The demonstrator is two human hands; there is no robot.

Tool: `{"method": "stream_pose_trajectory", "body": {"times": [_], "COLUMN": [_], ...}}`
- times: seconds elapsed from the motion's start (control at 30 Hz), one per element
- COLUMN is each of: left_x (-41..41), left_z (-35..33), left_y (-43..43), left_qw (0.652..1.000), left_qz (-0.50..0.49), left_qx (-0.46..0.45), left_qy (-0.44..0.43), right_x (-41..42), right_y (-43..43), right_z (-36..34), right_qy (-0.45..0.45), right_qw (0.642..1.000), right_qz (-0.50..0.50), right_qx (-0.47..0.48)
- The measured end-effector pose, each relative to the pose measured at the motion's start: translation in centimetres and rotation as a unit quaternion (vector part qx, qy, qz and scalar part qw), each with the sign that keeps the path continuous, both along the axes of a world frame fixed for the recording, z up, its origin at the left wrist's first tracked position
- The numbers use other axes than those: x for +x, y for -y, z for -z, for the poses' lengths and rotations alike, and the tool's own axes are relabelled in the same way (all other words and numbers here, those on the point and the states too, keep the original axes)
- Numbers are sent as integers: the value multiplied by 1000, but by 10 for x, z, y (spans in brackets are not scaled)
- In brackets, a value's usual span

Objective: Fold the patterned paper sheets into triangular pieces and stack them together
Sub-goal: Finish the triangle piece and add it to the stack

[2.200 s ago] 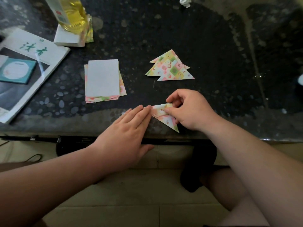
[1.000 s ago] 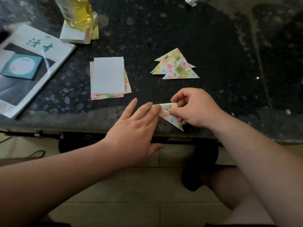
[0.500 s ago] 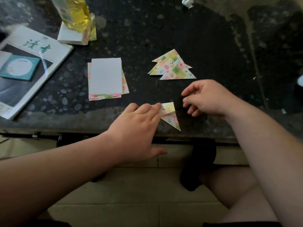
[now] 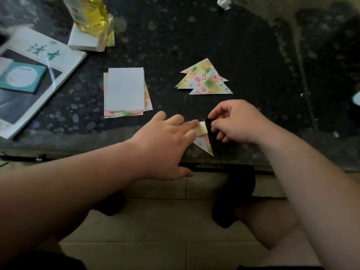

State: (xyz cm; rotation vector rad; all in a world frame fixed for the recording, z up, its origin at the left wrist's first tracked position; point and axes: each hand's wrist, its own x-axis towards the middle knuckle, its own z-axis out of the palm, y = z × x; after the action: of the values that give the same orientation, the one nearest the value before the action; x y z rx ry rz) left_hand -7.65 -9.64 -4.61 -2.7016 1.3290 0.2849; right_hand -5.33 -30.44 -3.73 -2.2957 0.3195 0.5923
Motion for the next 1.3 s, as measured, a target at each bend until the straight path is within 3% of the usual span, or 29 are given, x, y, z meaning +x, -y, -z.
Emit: {"method": "stream_pose_trajectory", "body": {"times": [0.3, 0.6, 0.93, 1.07, 1.3], "left_x": [-1, -4, -9, 4, 26], "left_z": [-4, -6, 8, 2, 0], "left_y": [24, 32, 8, -3, 1], "left_qw": [995, 990, 995, 965, 940], "left_qz": [21, 15, -80, -197, -261], "left_qx": [98, 136, -45, -133, -172], "left_qy": [25, 16, -31, -110, -136], "right_x": [-3, -7, -8, -9, -7], "right_y": [5, 7, 0, -6, -12], "right_z": [-1, -4, -5, -3, -6], "right_qy": [-6, -15, 7, 14, 2], "right_qw": [1000, 1000, 999, 1000, 999], "right_qz": [-2, -3, -33, -5, 26], "right_qx": [14, 19, -3, -3, 19]}}
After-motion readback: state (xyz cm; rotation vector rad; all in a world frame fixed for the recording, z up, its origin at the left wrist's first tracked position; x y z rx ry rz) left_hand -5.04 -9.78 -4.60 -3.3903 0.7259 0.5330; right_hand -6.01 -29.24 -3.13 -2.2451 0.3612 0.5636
